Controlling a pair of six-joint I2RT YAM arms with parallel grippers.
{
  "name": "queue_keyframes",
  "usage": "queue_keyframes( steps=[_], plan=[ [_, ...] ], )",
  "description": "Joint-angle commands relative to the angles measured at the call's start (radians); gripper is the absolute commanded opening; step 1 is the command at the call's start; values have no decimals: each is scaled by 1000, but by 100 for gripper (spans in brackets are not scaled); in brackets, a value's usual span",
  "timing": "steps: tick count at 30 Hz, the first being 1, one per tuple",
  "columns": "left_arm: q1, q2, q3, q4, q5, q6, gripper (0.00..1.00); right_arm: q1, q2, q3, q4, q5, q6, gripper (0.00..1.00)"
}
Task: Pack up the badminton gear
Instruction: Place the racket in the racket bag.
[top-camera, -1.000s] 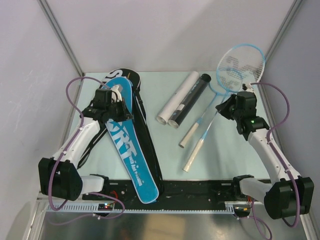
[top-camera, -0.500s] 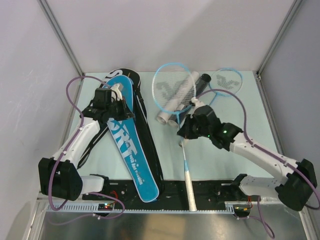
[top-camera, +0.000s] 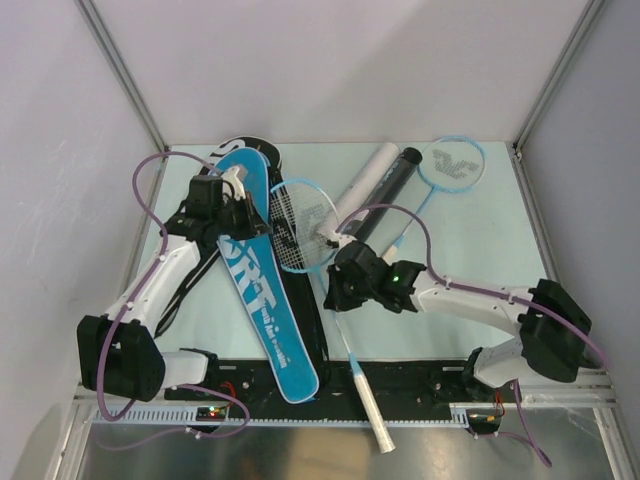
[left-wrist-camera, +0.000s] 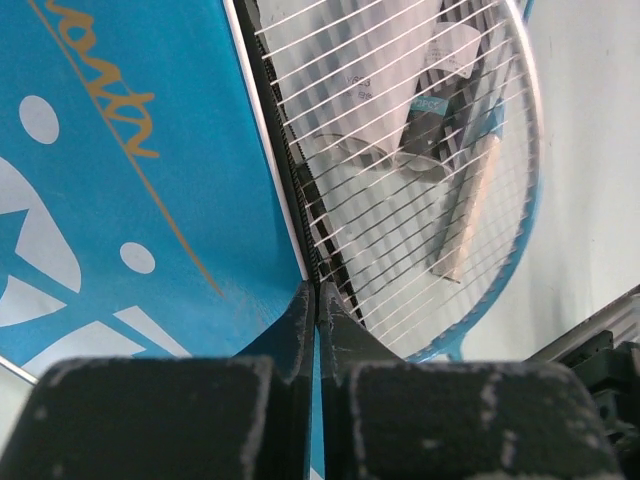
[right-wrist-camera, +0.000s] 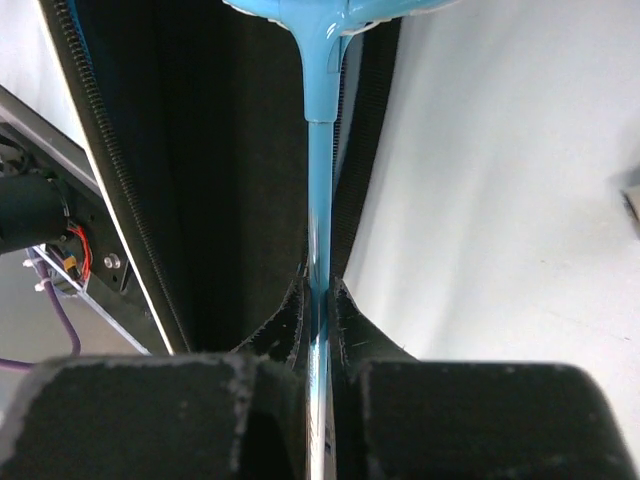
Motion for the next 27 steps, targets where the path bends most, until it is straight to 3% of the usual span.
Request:
queue_keyframes(
  steps=[1, 10, 18, 27],
  plan=[
    [1, -22, -22, 77, 60, -32, 0, 40, 64, 98, 67, 14, 19, 0],
    [-14, -25, -70, 111, 97, -70, 0, 42, 216, 247, 84, 14, -36, 0],
    [-54, -53, -131, 153, 107, -122, 0, -20, 346, 333, 222, -166, -24, 0],
    [-54, -41, -128, 169, 86, -107, 0, 13, 402, 367, 197, -274, -91, 0]
  ],
)
